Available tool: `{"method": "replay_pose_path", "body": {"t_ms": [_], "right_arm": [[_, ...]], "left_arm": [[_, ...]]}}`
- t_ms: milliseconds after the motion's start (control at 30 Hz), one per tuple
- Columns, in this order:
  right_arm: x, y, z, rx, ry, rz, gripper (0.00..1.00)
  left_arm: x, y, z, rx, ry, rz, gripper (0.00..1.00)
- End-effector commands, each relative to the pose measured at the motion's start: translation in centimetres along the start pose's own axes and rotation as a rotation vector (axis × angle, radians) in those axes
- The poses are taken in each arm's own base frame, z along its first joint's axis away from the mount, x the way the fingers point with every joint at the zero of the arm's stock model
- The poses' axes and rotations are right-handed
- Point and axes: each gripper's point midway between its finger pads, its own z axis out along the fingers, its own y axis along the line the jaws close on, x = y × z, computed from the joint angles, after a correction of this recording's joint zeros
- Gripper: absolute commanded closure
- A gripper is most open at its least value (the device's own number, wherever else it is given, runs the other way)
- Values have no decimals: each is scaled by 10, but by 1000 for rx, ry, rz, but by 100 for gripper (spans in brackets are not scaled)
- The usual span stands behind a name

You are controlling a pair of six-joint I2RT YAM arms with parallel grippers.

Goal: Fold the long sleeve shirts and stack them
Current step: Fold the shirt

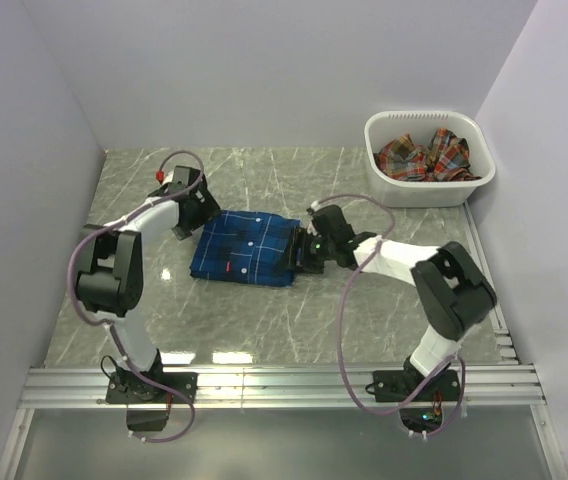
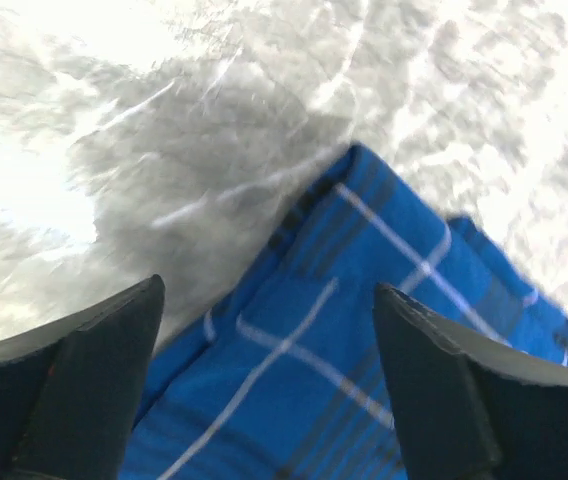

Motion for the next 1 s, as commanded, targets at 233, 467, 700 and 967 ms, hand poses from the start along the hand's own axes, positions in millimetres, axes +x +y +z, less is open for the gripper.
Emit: {"method": "replay_pose_path", "body": {"t_ms": [233, 467, 700, 967], "right_arm": [[-43, -11, -74, 88, -221, -41, 24], [-48, -44, -112, 34, -309, 96, 1], [-66, -76, -156, 110, -469, 148, 0], [-57, -97, -168, 130, -503, 202, 0]], "left_arm": [[26, -54, -131, 122, -266, 458, 5], [133, -91, -161, 203, -282, 832, 6], [212, -118, -154, 196, -275, 1037, 9], [255, -116, -113, 111, -252, 1144, 14]]}}
